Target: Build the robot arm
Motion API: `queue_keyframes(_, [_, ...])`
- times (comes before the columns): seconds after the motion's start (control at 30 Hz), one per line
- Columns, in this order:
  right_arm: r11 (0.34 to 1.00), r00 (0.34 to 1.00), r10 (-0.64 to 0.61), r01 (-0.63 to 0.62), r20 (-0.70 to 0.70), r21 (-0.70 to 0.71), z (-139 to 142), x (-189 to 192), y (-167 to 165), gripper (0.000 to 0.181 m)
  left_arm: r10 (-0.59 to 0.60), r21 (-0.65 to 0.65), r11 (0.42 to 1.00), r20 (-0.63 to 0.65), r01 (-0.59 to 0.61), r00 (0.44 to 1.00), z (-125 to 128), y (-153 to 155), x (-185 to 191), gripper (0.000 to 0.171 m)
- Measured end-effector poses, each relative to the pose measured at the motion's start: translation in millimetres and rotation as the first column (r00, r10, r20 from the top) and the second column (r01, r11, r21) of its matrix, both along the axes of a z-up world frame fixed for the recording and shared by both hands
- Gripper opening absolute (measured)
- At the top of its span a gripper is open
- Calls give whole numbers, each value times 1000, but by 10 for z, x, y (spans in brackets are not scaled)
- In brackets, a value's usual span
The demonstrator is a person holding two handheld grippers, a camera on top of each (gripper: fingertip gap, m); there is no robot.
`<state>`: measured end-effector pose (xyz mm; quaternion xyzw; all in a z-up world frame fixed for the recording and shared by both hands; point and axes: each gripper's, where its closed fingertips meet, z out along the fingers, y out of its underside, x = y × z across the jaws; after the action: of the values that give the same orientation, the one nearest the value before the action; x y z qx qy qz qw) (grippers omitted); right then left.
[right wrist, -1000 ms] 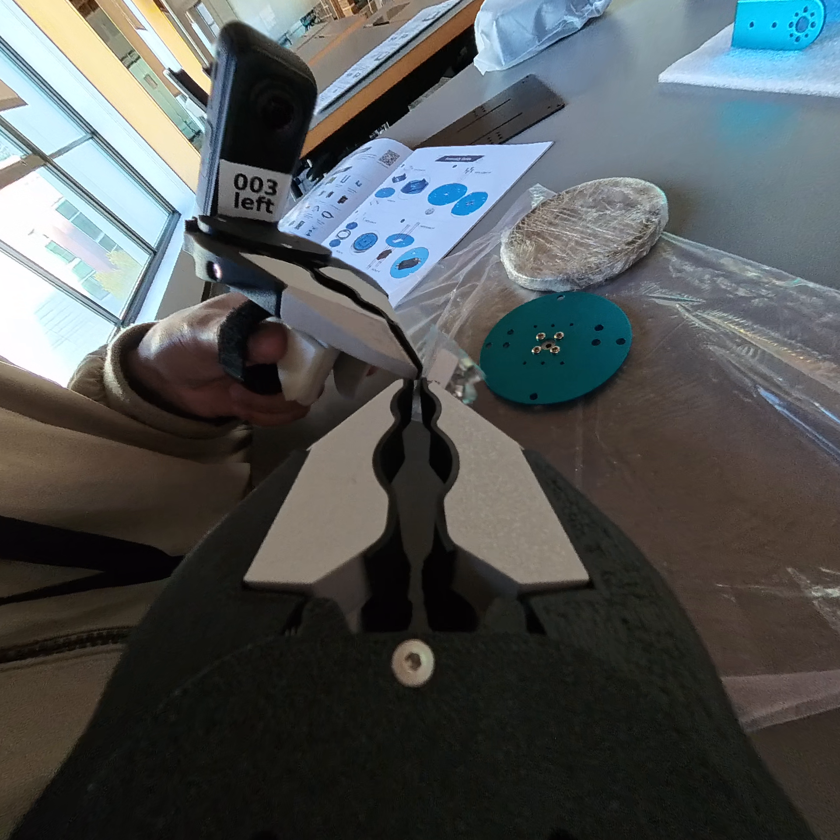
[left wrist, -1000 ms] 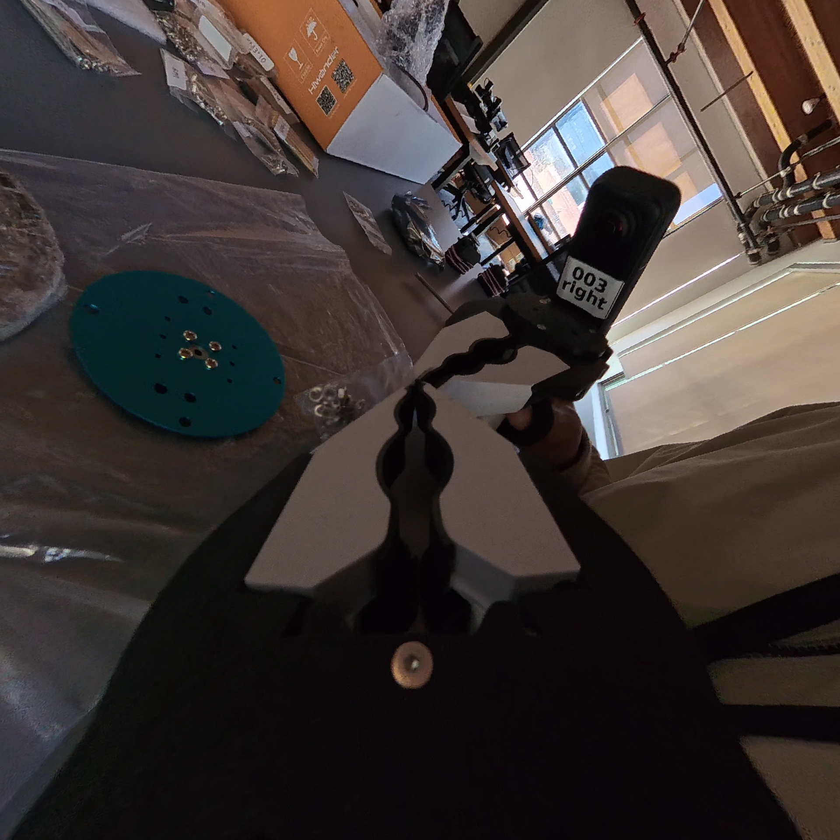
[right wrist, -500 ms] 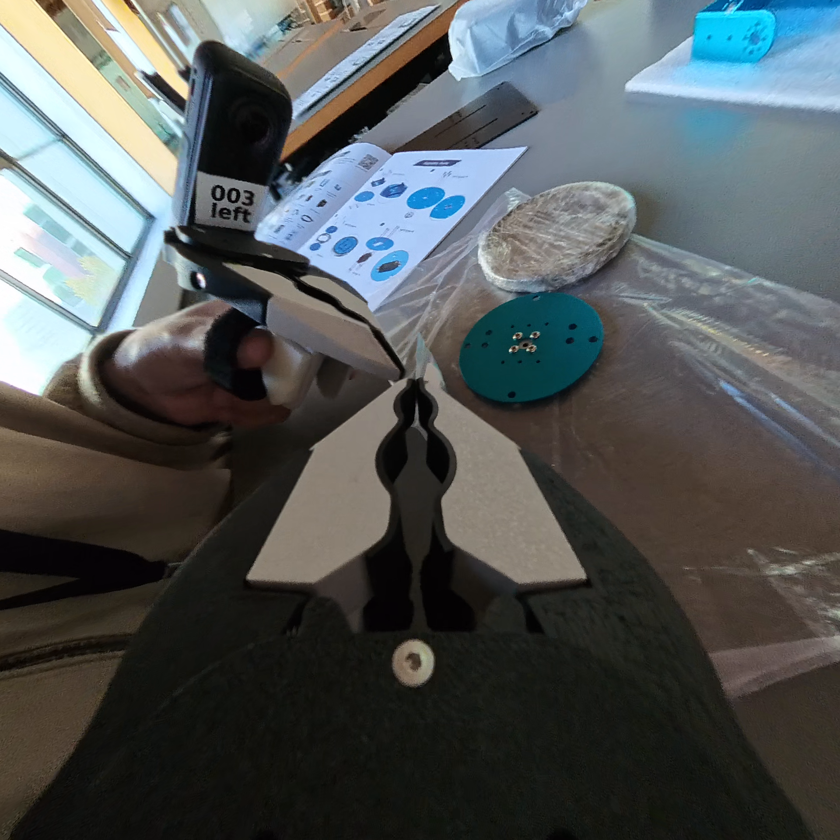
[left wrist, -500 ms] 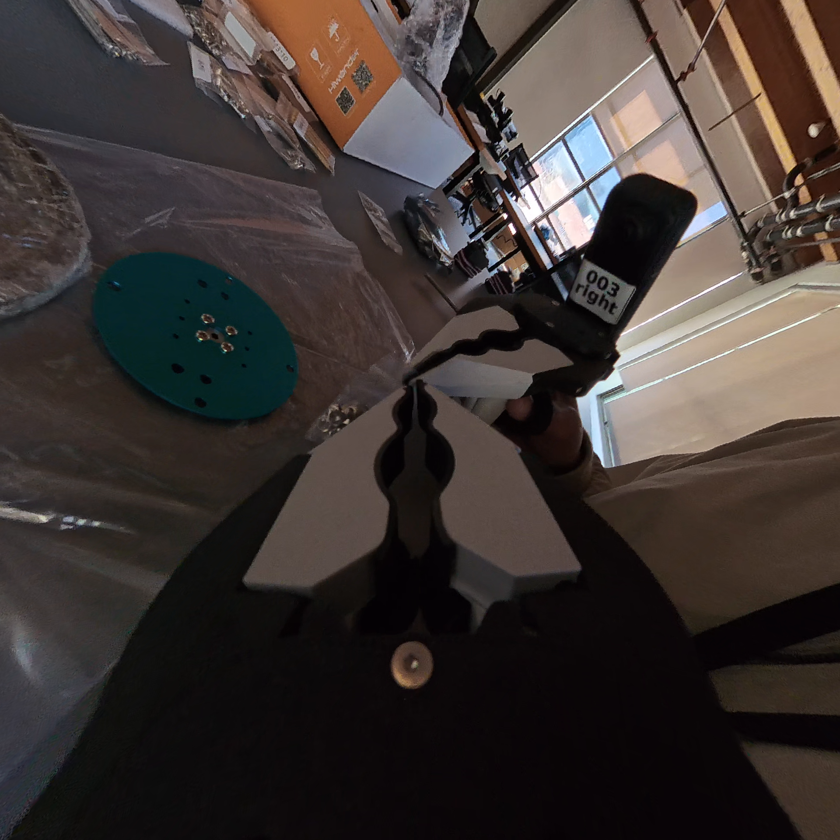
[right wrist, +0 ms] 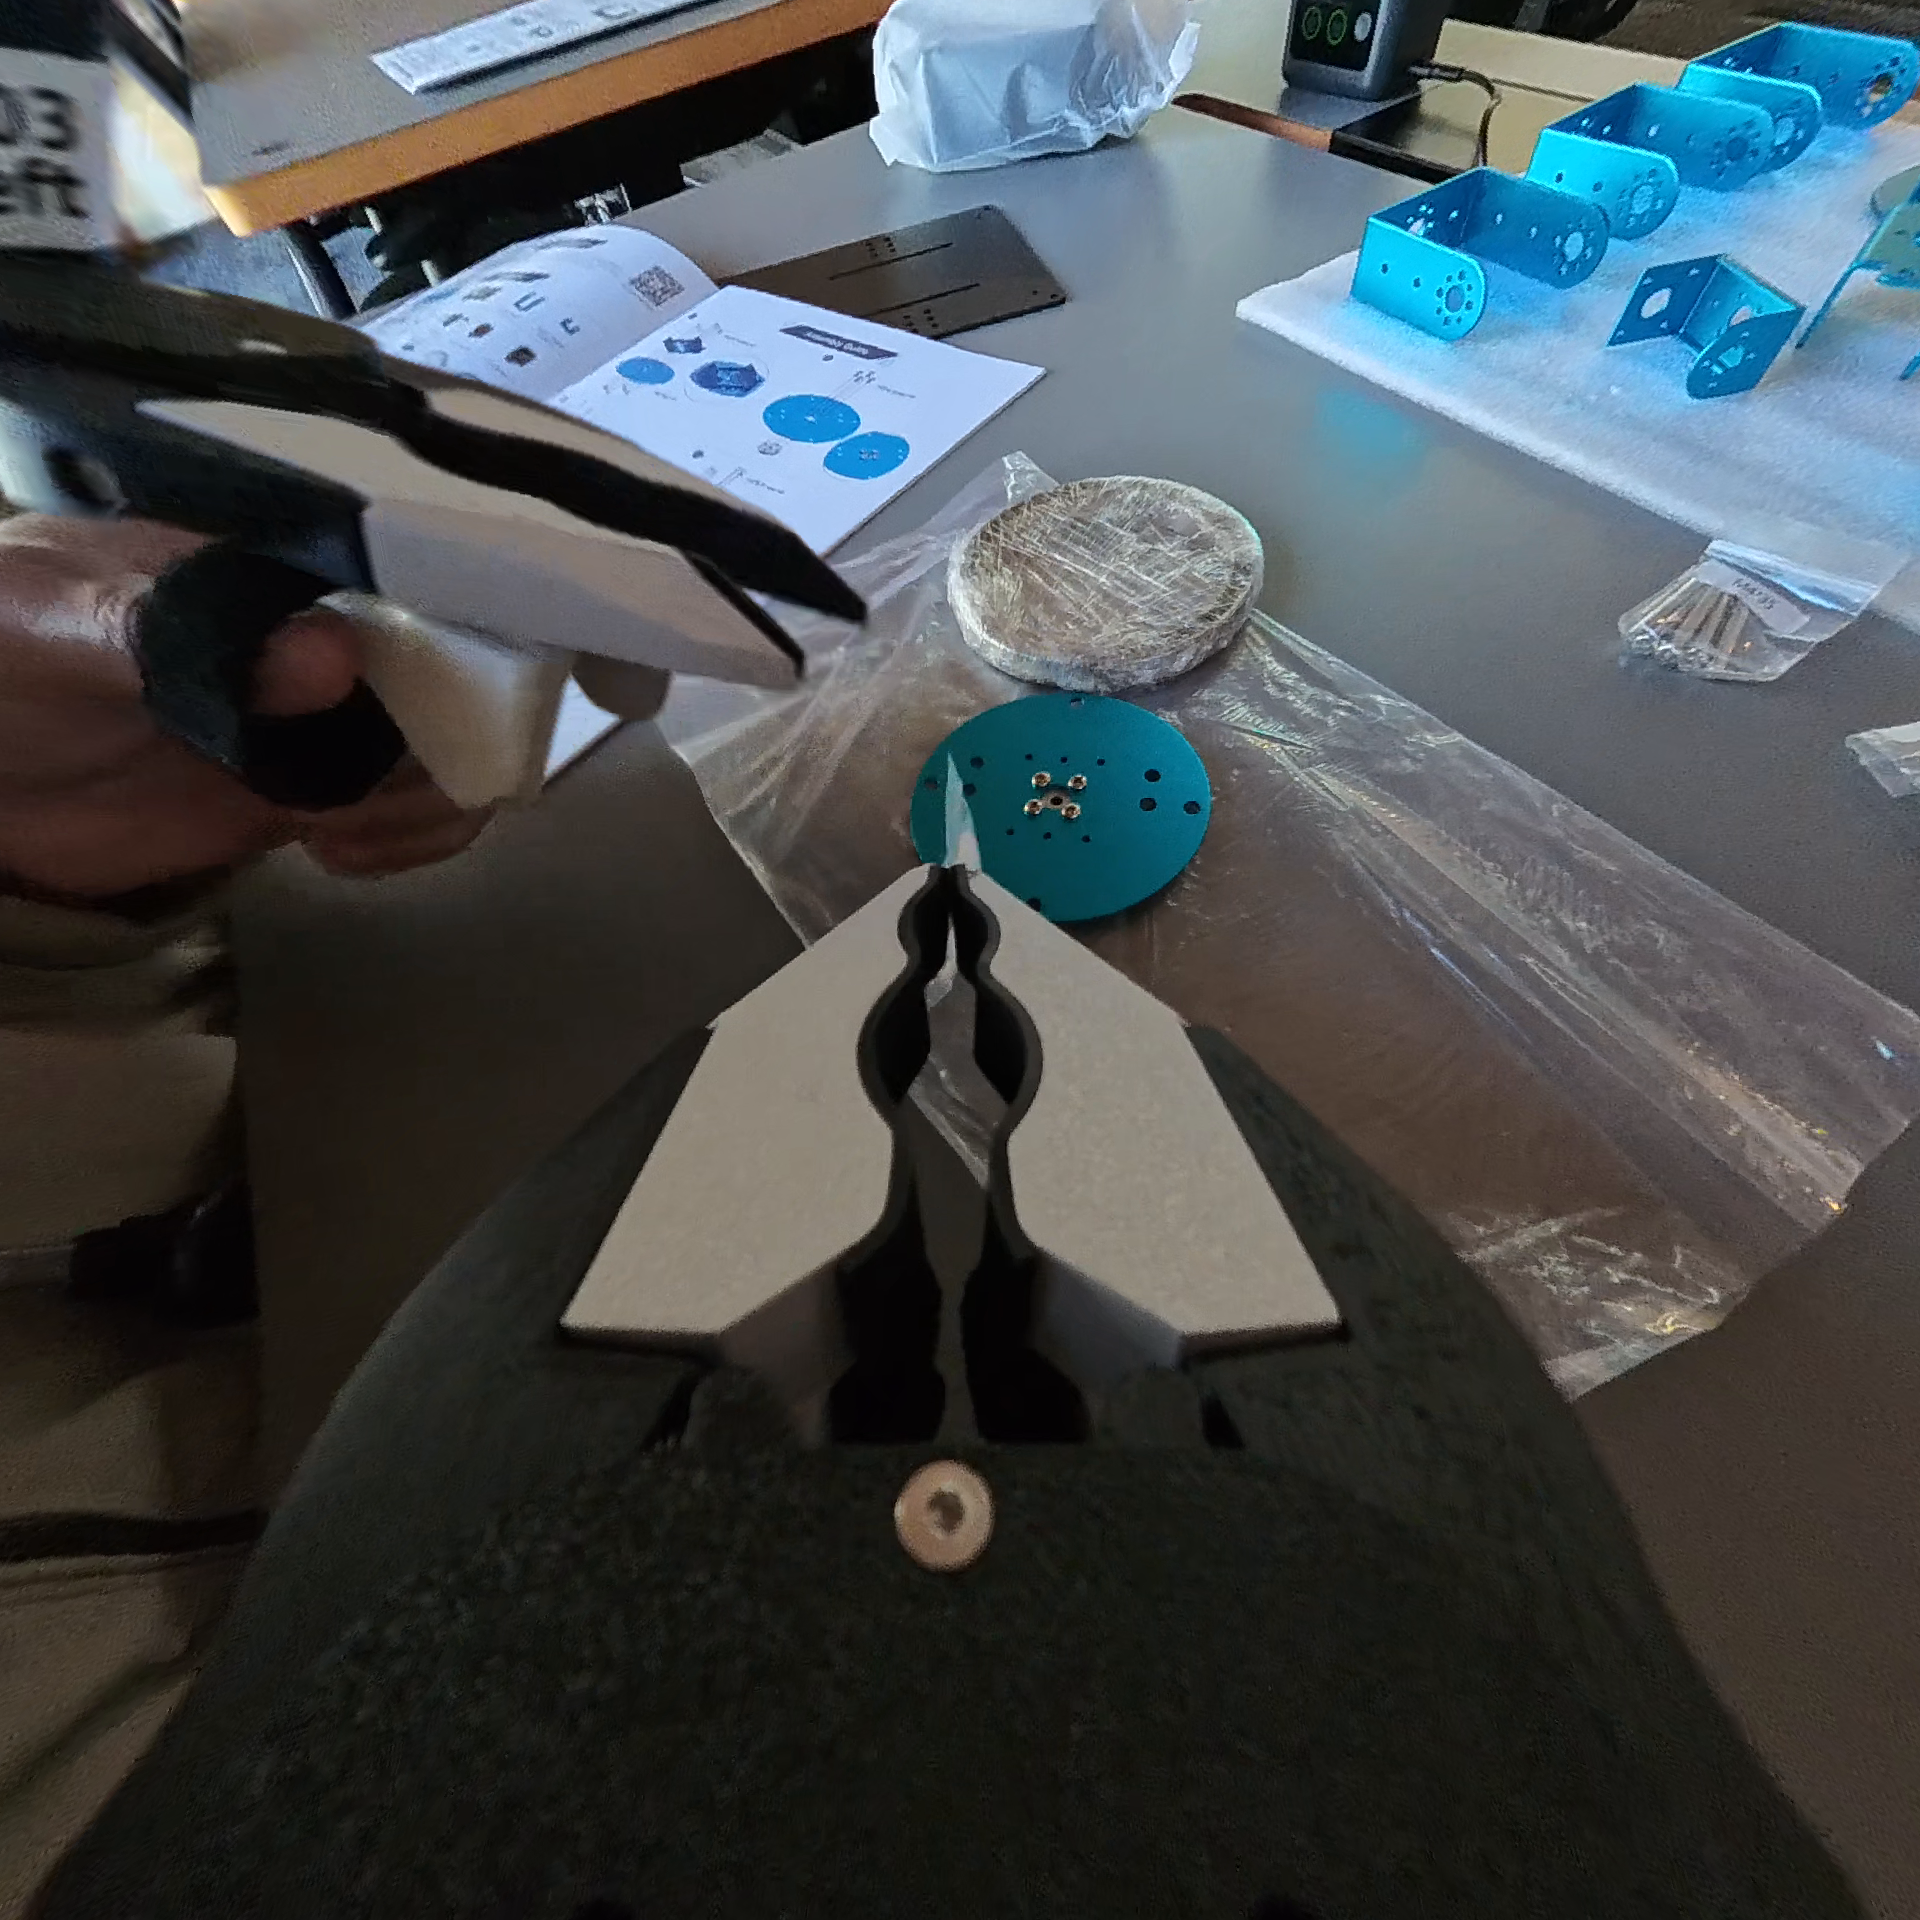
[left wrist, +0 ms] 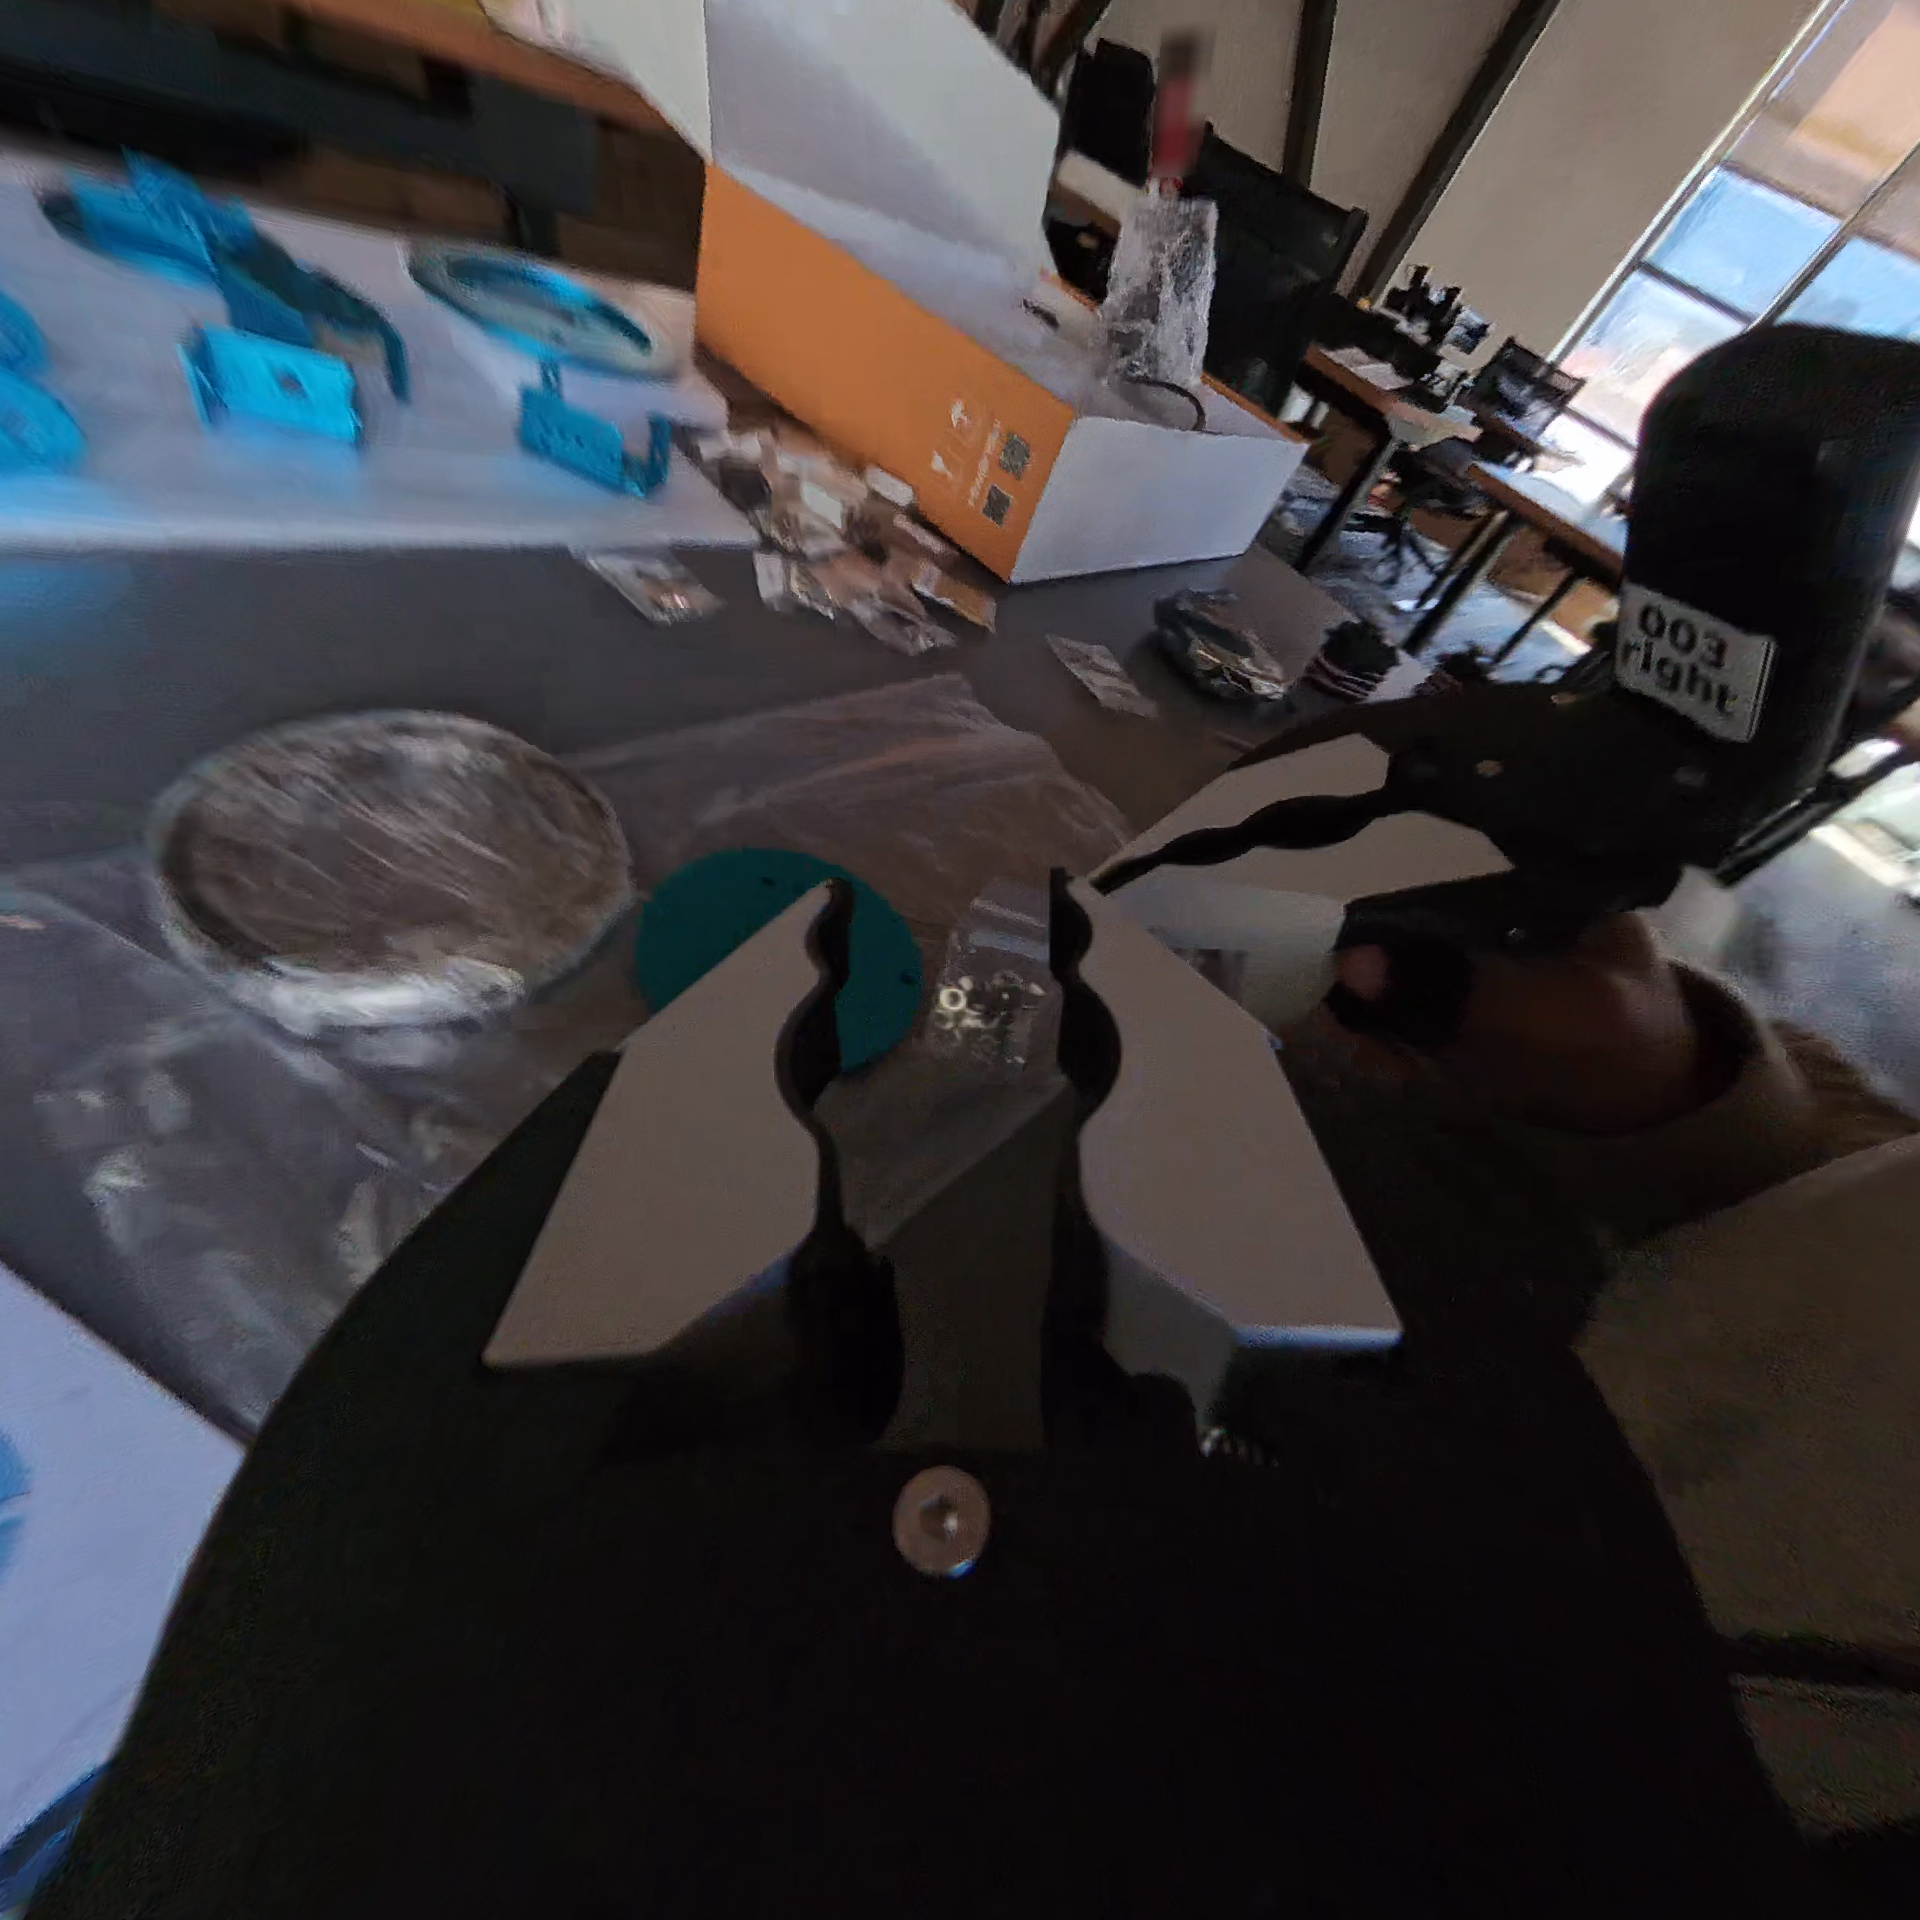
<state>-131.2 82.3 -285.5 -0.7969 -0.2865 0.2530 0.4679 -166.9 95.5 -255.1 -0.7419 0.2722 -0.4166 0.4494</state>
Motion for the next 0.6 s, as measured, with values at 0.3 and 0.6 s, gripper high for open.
queue_keyframes(0.3, [1000,1000,0,0,24,10,-19,-13,-2,0,52,339,937,101,-84,994,553,5,-355,32])
queue_keyframes(0.6, [1000,1000,-4,4,-16,-12,-4,10,4,0,117,371,925,-83,-78,990,385,63,-373,35])
